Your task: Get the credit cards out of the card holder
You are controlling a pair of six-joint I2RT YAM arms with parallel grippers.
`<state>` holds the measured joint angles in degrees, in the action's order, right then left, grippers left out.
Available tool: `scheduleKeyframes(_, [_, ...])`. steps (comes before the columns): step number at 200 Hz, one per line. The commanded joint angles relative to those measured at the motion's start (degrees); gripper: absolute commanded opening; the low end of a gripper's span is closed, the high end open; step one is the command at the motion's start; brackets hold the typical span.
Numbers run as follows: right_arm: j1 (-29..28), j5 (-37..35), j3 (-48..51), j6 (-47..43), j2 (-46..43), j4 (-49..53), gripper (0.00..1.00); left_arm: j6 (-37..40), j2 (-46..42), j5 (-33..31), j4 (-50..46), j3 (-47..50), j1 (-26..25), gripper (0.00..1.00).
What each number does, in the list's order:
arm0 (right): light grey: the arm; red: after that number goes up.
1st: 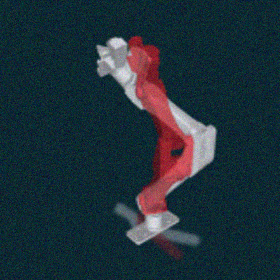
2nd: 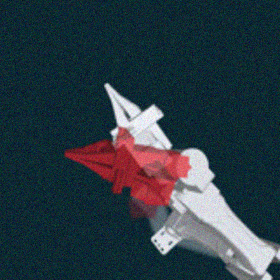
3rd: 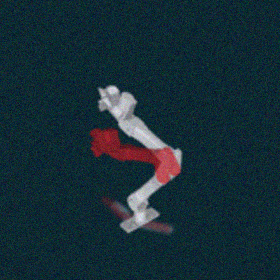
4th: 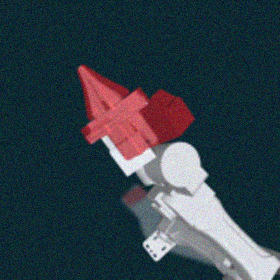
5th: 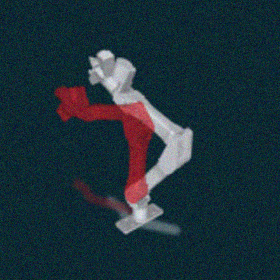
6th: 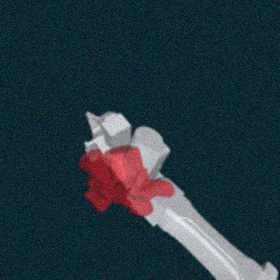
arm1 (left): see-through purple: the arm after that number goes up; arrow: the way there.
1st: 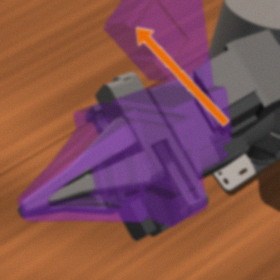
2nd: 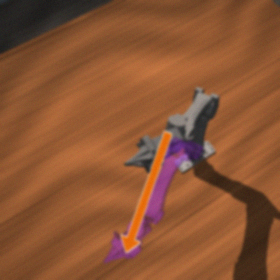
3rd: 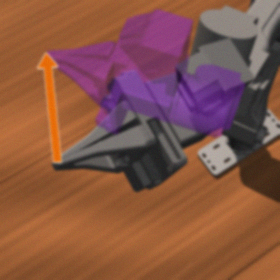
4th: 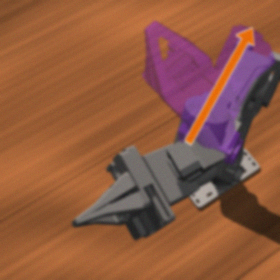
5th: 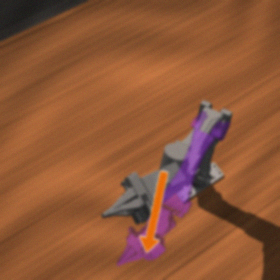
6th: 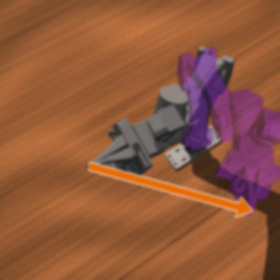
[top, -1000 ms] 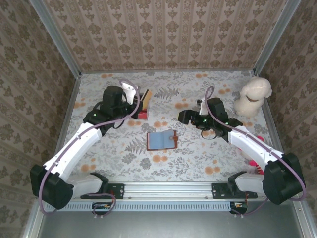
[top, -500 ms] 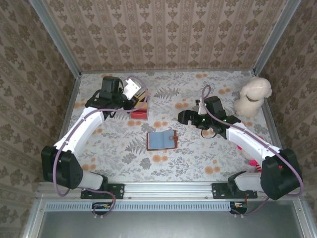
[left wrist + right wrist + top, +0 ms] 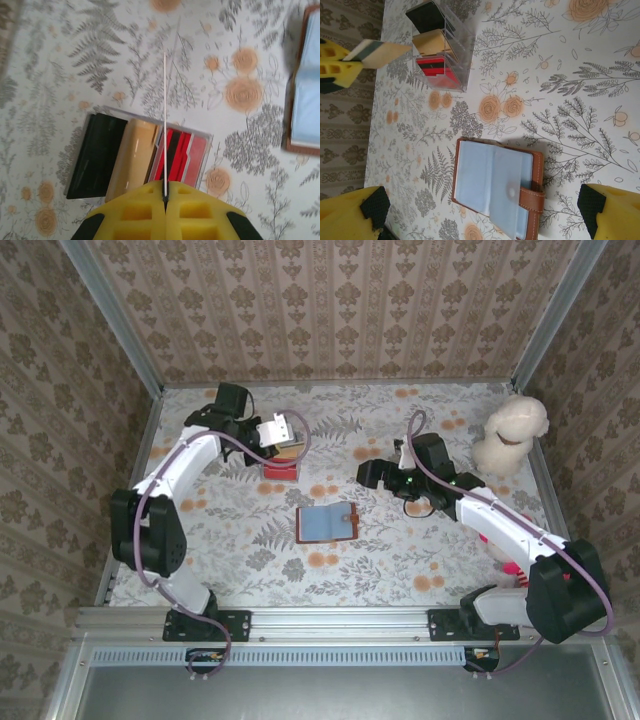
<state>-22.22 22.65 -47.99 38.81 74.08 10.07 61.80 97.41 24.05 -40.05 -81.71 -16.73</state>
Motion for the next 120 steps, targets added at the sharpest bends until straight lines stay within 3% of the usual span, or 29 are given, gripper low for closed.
scheduleKeyframes(1, [-0.6, -1.4, 0.1, 1.6, -1.5, -0.4, 1.0, 9.0, 3.5, -0.4, -5.6, -5.6, 1.6, 0.0])
scheduleKeyframes(56, [-2.3, -1.4, -1.0, 1.6, -0.4, -0.8, 1.0, 14.8, 11.2, -9.0, -6.2, -8.9, 1.2, 0.0])
scheduleKeyframes(120, [-3.6, -1.2, -2.5, 2.1, 1.6, -1.3, 1.0, 16.6, 13.5, -10.8, -4.6, -10.7, 0.1, 0.0])
